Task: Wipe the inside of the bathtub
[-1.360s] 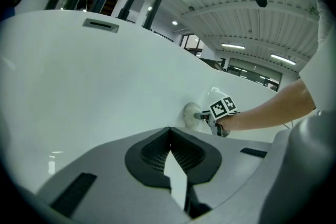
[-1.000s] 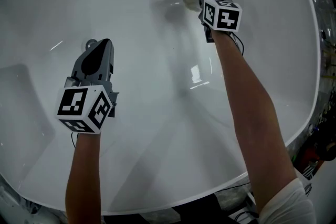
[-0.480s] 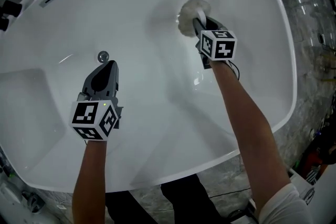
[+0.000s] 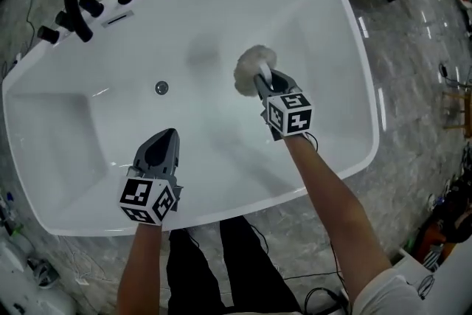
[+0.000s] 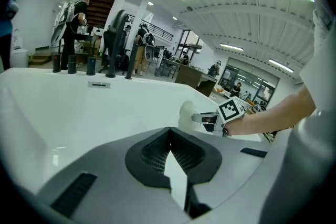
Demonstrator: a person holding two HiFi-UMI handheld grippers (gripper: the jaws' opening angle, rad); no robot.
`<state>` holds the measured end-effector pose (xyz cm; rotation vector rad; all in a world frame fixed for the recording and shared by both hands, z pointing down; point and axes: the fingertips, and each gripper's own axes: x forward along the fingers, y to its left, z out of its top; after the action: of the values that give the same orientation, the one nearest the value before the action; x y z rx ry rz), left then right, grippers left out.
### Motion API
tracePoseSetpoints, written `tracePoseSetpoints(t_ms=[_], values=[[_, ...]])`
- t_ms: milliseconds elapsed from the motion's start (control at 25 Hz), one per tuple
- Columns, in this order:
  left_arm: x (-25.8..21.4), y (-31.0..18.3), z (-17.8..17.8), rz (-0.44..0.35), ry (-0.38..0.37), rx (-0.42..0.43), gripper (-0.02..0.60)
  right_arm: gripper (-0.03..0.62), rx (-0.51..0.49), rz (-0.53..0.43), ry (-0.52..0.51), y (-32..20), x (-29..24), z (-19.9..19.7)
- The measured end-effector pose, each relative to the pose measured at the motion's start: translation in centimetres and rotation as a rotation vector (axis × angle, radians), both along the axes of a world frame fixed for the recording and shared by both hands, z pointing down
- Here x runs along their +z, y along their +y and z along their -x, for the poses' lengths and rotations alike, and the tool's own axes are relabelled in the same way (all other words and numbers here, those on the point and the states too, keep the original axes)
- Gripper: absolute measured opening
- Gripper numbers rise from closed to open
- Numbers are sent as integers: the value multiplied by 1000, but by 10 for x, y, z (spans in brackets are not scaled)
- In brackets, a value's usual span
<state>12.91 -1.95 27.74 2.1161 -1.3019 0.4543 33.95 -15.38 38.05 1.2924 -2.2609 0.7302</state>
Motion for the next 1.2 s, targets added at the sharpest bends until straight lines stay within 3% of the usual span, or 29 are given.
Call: tracePoseSetpoints(t_ms=[200,400,720,880,1200], values=[[-49,25,7,-2,49,-47,11,98,-43,17,-6,53,-39,27],[-88,56,17,-18,54,-15,11,98,-93,-4,-36,99,-87,61],[-135,113,50,-48,67,48,11,98,6,-61,-119,163,-172,99],[-173,148,90,-99,53,52,11,98,-31,-98,-105,223,-219,126],[-251,213,196,-193,80,-43,11,98,-55,-184,-135,302,-326,206]])
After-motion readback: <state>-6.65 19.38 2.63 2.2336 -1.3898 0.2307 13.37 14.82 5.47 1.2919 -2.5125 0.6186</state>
